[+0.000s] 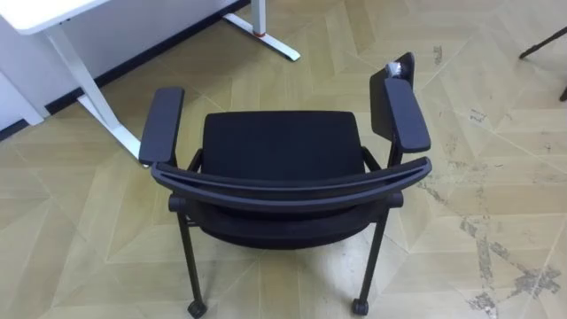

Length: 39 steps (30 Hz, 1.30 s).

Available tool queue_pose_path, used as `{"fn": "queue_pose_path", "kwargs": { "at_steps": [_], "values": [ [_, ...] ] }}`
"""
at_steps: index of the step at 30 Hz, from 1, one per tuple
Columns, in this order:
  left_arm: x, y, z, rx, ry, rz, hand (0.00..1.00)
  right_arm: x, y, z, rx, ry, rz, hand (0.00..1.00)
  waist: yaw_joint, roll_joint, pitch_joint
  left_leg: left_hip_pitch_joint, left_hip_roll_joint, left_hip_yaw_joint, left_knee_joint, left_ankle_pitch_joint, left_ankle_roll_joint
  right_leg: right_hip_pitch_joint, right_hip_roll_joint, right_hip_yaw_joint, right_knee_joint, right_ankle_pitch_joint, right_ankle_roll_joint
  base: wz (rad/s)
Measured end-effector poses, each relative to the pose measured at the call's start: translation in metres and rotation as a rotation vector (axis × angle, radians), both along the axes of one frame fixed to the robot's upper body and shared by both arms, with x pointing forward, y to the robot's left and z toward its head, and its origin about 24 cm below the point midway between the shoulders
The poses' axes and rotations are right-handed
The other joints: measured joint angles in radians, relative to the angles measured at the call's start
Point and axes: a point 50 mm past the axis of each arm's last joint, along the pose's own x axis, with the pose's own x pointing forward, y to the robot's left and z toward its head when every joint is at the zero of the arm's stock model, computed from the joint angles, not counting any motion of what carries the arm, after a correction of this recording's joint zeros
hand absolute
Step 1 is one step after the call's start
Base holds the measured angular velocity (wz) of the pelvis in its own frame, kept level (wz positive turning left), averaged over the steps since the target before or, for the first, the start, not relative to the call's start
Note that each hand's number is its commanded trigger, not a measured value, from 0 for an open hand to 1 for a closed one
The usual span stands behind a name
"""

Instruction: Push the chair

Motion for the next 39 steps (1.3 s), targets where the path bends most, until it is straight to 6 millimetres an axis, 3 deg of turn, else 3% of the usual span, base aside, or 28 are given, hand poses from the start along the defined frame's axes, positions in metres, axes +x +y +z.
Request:
{"fn": "queue_pose_path", "kwargs": {
  "at_steps": [9, 20, 27, 29, 33, 34, 35, 39],
  "values": [
    [0.000, 0.000, -0.001, 0.017, 0.010, -0.021, 0.00, 0.000, -0.002, 0.000, -0.043, 0.011, -0.015, 0.00, -0.004, 0.007, 0.0009, 0.000, 0.000, -0.002, 0.000, 0.000, 0.000, 0.001, 0.000, -0.001, 0.001, -0.001, 0.000, 0.00],
    [-0.005, 0.004, -0.001, 0.074, 0.021, 0.024, 0.00, -0.006, 0.001, -0.003, -0.043, 0.038, -0.113, 0.00, -0.007, -0.001, 0.0014, 0.011, -0.001, 0.000, 0.000, 0.000, 0.000, 0.015, 0.001, 0.005, -0.001, -0.007, 0.001, 0.01],
    [-0.027, 0.022, -0.001, 0.208, 0.069, 0.225, 0.00, -0.014, -0.001, -0.004, -0.045, 0.083, -0.165, 0.00, -0.002, -0.005, -0.0005, 0.026, -0.001, 0.010, 0.000, 0.000, 0.000, 0.034, 0.001, 0.004, -0.006, -0.008, 0.000, -0.01],
    [-0.034, 0.028, 0.000, 0.256, 0.092, 0.286, 0.00, -0.017, -0.002, -0.004, -0.051, 0.088, -0.182, 0.00, 0.005, -0.002, -0.0016, 0.037, -0.001, 0.012, -0.001, 0.000, 0.000, 0.044, 0.002, 0.023, -0.003, -0.008, 0.000, -0.08],
    [-0.048, 0.044, 0.003, 0.360, 0.140, 0.445, 0.00, -0.022, -0.007, -0.003, -0.067, 0.109, -0.216, 0.00, 0.005, 0.009, -0.0071, 0.058, -0.001, 0.023, -0.001, -0.005, -0.003, 0.057, 0.002, 0.032, -0.001, -0.013, 0.000, -0.02],
    [-0.049, 0.048, 0.004, 0.387, 0.150, 0.479, 0.00, -0.022, -0.008, -0.003, -0.069, 0.114, -0.231, 0.00, 0.006, 0.012, -0.0054, 0.065, -0.001, 0.023, -0.001, -0.007, -0.002, 0.064, 0.002, 0.032, -0.001, -0.013, 0.000, 0.00],
    [-0.050, 0.050, 0.005, 0.400, 0.155, 0.493, 0.00, -0.022, -0.008, -0.003, -0.070, 0.113, -0.234, 0.00, 0.005, 0.020, -0.0031, 0.068, -0.001, 0.023, -0.001, -0.008, -0.002, 0.066, 0.003, 0.033, 0.000, -0.013, 0.001, 0.00],
    [-0.043, 0.067, 0.012, 0.484, 0.141, 0.547, 0.00, -0.024, -0.018, -0.001, -0.091, 0.123, -0.253, 0.00, -0.002, 0.035, -0.0072, 0.068, 0.001, 0.024, 0.000, -0.022, 0.003, 0.069, 0.003, 0.024, 0.003, -0.015, 0.004, 0.06]
  ]
}}
